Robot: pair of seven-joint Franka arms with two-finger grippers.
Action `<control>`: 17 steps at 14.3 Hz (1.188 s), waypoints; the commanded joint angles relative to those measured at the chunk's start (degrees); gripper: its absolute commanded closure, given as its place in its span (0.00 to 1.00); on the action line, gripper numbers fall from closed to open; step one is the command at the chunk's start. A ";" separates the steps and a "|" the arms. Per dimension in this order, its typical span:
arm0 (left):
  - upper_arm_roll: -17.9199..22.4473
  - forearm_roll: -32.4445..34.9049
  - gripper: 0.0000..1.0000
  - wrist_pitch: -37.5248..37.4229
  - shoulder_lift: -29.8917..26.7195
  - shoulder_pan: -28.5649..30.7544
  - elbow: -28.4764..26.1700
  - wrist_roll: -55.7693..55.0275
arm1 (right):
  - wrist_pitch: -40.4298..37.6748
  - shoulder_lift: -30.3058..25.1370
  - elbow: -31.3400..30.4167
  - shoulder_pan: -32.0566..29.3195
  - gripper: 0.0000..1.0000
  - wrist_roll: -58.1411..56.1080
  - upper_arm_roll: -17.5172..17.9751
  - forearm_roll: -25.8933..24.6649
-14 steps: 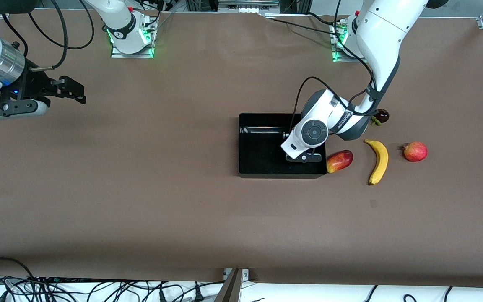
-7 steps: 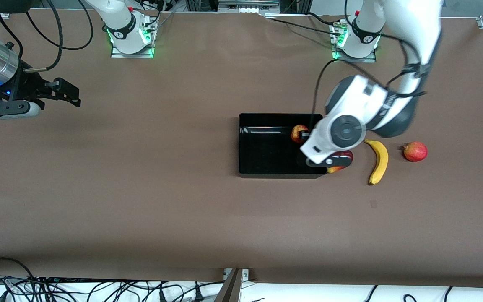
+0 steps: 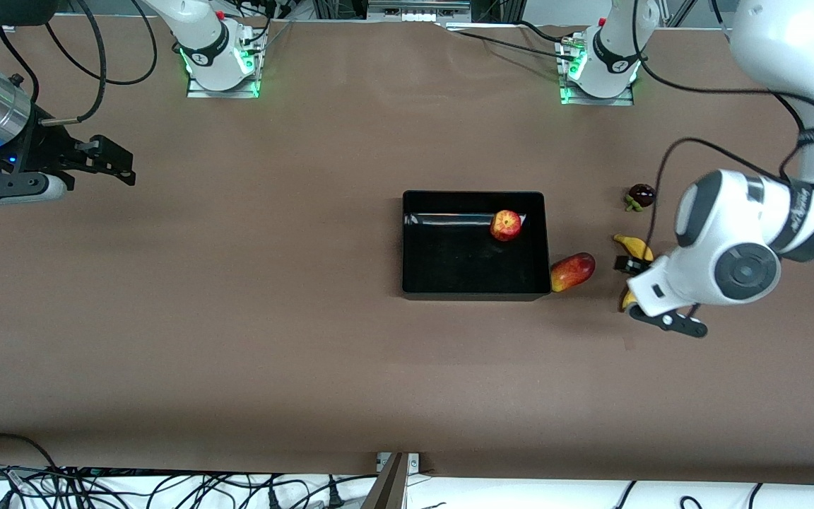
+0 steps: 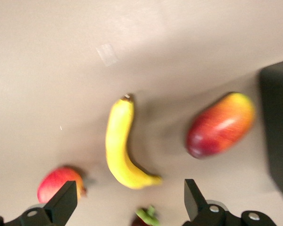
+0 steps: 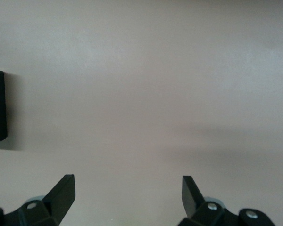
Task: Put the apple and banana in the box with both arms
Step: 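Lower the left gripper onto the yellow banana and grasp it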
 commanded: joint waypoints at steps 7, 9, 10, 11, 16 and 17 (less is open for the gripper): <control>-0.79 1.72 0.00 20.64 3.86 5.47 -14.40 10.85 | 0.40 0.33 0.79 -1.01 0.00 0.36 1.19 -0.87; -0.71 2.42 0.00 20.64 3.86 5.55 -14.40 11.11 | 0.49 0.33 0.79 -1.01 0.00 0.36 1.10 -0.87; -0.71 3.21 0.00 20.64 3.86 5.56 -14.49 11.11 | 0.49 0.33 0.79 -1.01 0.00 0.36 1.19 -0.87; -0.71 4.09 0.00 20.64 3.95 5.82 -15.01 11.20 | 0.49 0.33 0.79 -1.01 0.00 0.36 1.19 -0.87; -0.71 4.98 1.00 20.12 3.43 6.96 -17.74 11.55 | 0.49 0.33 0.79 -1.01 0.00 0.36 1.19 -0.87; -0.79 4.98 1.00 19.51 2.81 6.96 -17.30 11.99 | 0.49 0.33 0.79 -1.01 0.00 0.36 1.19 -0.87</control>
